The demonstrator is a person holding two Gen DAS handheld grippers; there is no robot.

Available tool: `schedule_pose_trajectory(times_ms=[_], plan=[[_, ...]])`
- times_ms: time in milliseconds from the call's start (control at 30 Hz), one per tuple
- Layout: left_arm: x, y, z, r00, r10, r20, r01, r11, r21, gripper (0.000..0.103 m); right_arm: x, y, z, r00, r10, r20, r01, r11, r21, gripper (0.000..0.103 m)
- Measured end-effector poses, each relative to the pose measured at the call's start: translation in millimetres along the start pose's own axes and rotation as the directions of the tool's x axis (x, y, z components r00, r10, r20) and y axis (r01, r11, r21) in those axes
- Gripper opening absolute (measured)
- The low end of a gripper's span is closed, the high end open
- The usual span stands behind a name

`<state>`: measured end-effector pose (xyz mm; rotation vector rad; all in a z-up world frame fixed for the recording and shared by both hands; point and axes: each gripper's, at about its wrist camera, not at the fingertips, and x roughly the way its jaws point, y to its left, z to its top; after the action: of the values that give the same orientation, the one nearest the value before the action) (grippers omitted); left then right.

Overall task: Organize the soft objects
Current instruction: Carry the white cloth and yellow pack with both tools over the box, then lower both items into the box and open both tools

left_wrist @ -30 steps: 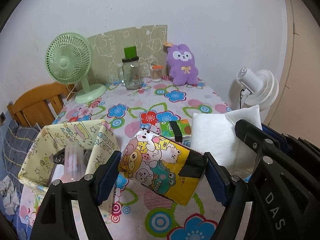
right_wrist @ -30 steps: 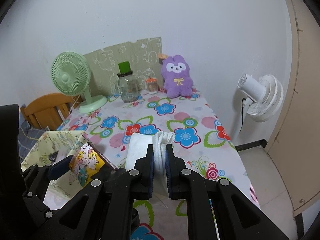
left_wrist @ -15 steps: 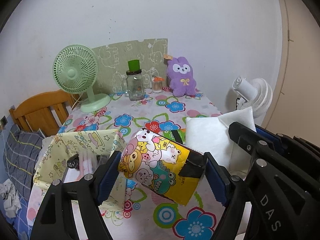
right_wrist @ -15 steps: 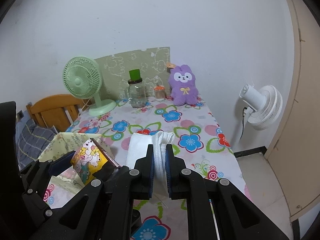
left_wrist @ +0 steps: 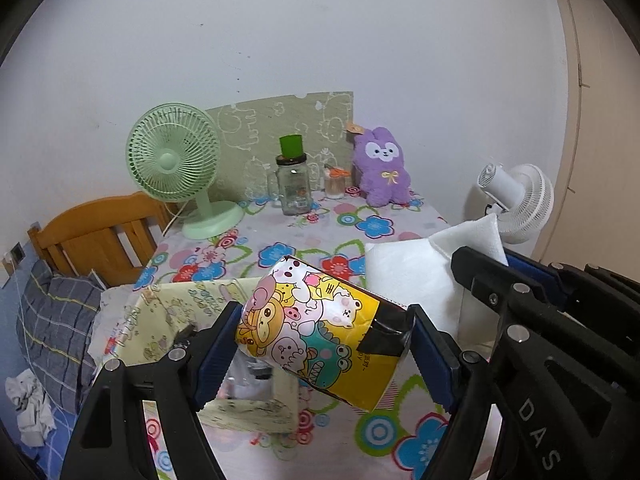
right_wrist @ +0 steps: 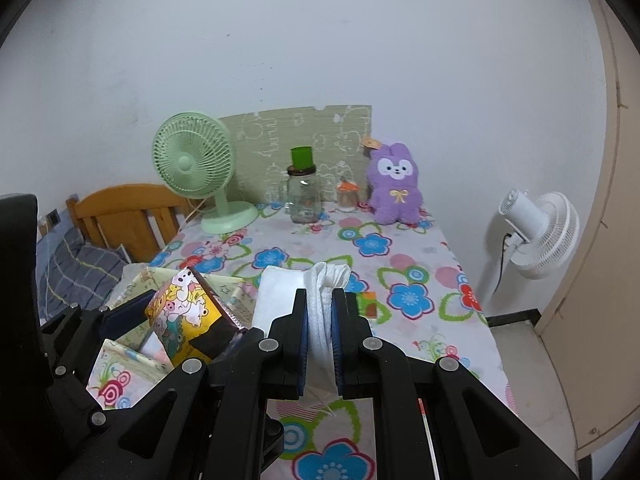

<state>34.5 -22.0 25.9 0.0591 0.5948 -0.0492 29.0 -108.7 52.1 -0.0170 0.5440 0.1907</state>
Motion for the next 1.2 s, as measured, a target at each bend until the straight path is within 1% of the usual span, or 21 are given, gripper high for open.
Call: schedule_pose_trajectory(times_ms=[267, 533, 867, 1200], plan=[[6.1, 27.4, -2.0, 1.0, 0.007, 0.0, -0.007, 1.0, -0.013, 0.082, 15.3, 26.2, 3.6, 0.999, 0.042, -0.021, -0.042, 0.999, -0.014, 0.013], [17.2, 58.4, -4.4, 0.999, 0.036, -0.006, -0.037, 0.998, -0.043, 0.082, 32.1, 53.2, 6.2, 0.995, 0.102, -0.018, -0.103, 0.994, -0.026, 0.013], [37.5, 89.9, -13.2, 0.996, 0.08, -0.037, -0.082, 0.995, -0.061, 0.082, 64.7, 84.7, 3.1, 0.981, 0.181, -0.066, -0.184, 0.982, -0.038, 0.013], [57.8, 115.1, -23.8, 0.992, 0.103, -0.078, -0.109, 0.991, -0.08, 0.082, 95.0, 108.5, -2.1, 0.969, 0.211, -0.128, -0.22, 0.974, -0.057, 0.013]])
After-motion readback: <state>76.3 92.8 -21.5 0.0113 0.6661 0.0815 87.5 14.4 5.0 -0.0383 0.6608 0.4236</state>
